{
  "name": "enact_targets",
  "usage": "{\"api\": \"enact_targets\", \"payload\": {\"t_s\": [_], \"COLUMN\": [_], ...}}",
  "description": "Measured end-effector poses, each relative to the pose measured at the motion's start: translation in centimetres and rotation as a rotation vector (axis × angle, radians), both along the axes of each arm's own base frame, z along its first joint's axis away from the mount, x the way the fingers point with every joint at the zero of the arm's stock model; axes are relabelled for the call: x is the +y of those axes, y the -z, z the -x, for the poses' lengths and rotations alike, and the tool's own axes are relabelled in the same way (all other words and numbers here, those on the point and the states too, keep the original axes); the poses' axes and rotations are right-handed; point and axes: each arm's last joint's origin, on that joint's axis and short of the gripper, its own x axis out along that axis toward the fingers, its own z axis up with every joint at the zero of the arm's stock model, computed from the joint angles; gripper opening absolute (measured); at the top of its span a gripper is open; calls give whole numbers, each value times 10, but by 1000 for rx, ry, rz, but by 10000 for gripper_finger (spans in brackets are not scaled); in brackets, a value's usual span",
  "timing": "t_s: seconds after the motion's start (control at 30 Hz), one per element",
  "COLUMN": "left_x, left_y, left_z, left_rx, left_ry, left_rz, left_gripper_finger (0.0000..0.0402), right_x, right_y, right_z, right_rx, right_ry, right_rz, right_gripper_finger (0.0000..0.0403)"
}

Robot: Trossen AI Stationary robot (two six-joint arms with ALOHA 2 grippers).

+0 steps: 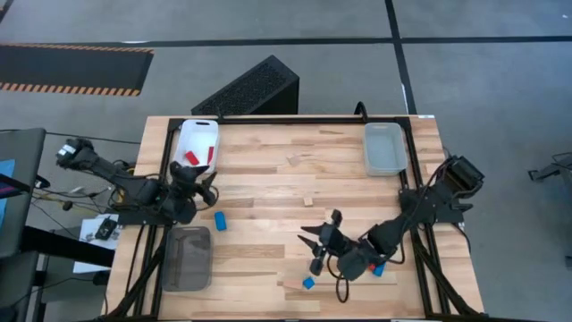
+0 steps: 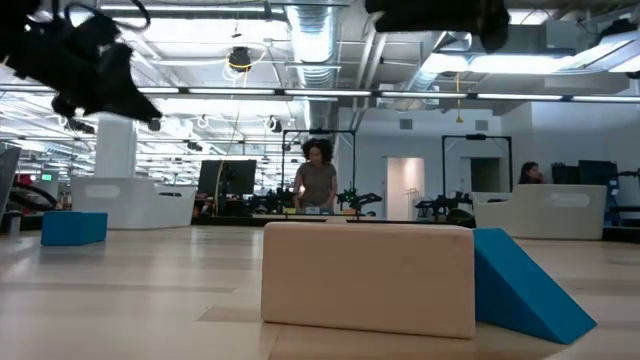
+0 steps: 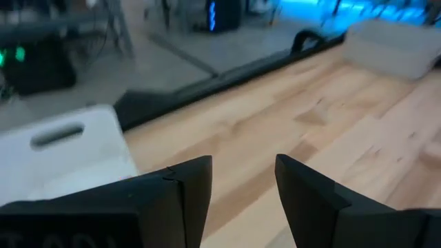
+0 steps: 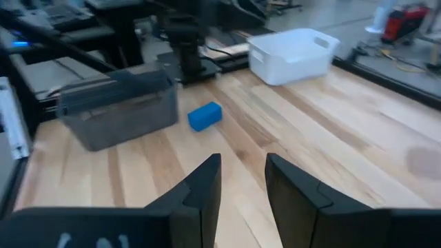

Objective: Sort & place blocks by color
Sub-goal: Put the red block into the white bin

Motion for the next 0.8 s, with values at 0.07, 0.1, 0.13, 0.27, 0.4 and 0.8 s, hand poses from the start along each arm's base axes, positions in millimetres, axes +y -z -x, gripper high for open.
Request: {"api": "enact_targets", "payload": {"t_s": [0.07,0.1,0.13,0.27,0.4,0.8], "left_x": [-6,-9,-12,-18,-18,-22], "left_y": [-5,-7,-10,-17,-21,-23], "left_z": [-1,-2,-3,-7,-10,-14], "left_rx": [-32,-43,-46,-26,-7,14], "left_ry": [25,33,40,65,79,202], "left_rz": [-61,-95,-128,-210,-231,-186], "left_gripper_finger": [151,151,151,151,151,151], "right_x": [0,0,0,2,2,-9], "right_y": [3,5,6,5,5,13], "right_z": [4,5,6,8,8,7], "right_rx": [2,2,-1,-19,-4,66], "right_ry": [38,54,65,84,77,117], "right_rz": [-21,-31,-41,-47,-14,16], "right_gripper_finger": [136,135,135,134,136,137]}}
